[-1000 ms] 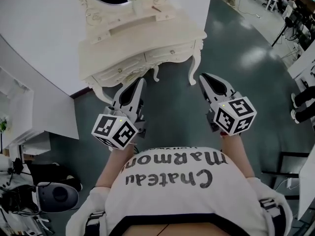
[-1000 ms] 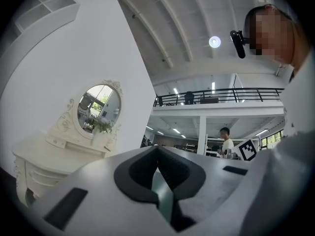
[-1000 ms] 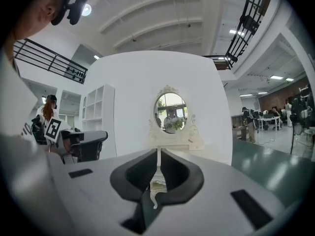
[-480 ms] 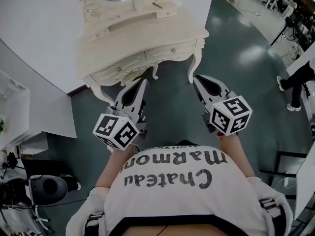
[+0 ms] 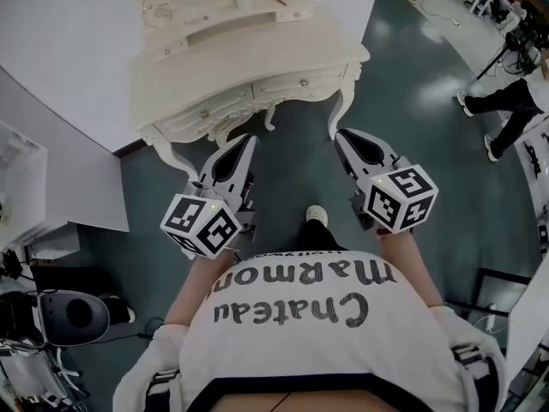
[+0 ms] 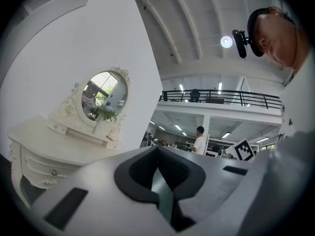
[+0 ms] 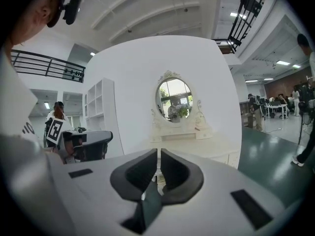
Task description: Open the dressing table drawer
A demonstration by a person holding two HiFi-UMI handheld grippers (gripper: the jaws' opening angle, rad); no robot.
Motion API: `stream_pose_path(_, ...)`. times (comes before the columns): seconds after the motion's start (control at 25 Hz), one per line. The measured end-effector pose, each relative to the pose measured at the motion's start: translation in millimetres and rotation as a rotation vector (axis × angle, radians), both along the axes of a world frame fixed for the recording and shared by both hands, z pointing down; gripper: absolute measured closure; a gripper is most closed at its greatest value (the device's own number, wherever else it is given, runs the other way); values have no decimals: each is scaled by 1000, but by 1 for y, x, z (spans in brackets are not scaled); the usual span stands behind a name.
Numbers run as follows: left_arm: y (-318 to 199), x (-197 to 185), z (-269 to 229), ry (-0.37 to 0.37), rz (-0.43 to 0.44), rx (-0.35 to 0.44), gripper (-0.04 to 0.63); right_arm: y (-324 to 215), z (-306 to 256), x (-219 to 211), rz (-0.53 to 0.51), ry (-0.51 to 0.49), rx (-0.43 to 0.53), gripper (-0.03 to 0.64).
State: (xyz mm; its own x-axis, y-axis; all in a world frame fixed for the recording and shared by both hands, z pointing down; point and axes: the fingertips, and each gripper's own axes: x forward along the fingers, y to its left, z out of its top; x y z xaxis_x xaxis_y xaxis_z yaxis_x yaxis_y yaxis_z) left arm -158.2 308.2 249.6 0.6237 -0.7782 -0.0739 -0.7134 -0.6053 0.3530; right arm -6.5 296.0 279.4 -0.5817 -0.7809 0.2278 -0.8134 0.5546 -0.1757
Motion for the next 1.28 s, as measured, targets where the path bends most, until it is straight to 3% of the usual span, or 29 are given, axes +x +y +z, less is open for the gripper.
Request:
stream_pose_path(0.24, -35, 3, -4, -24, -38, 30, 573, -47, 3, 3, -47, -5, 13, 577)
stream_pose_path(0.76, -138, 21, -31, 23, -194, 39, 573, -180, -30, 43, -141, -46, 65, 577)
stream_pose_path(1.28, -207, 74, -12, 2, -227, 40, 574, -250, -5, 74, -222, -10, 70, 577)
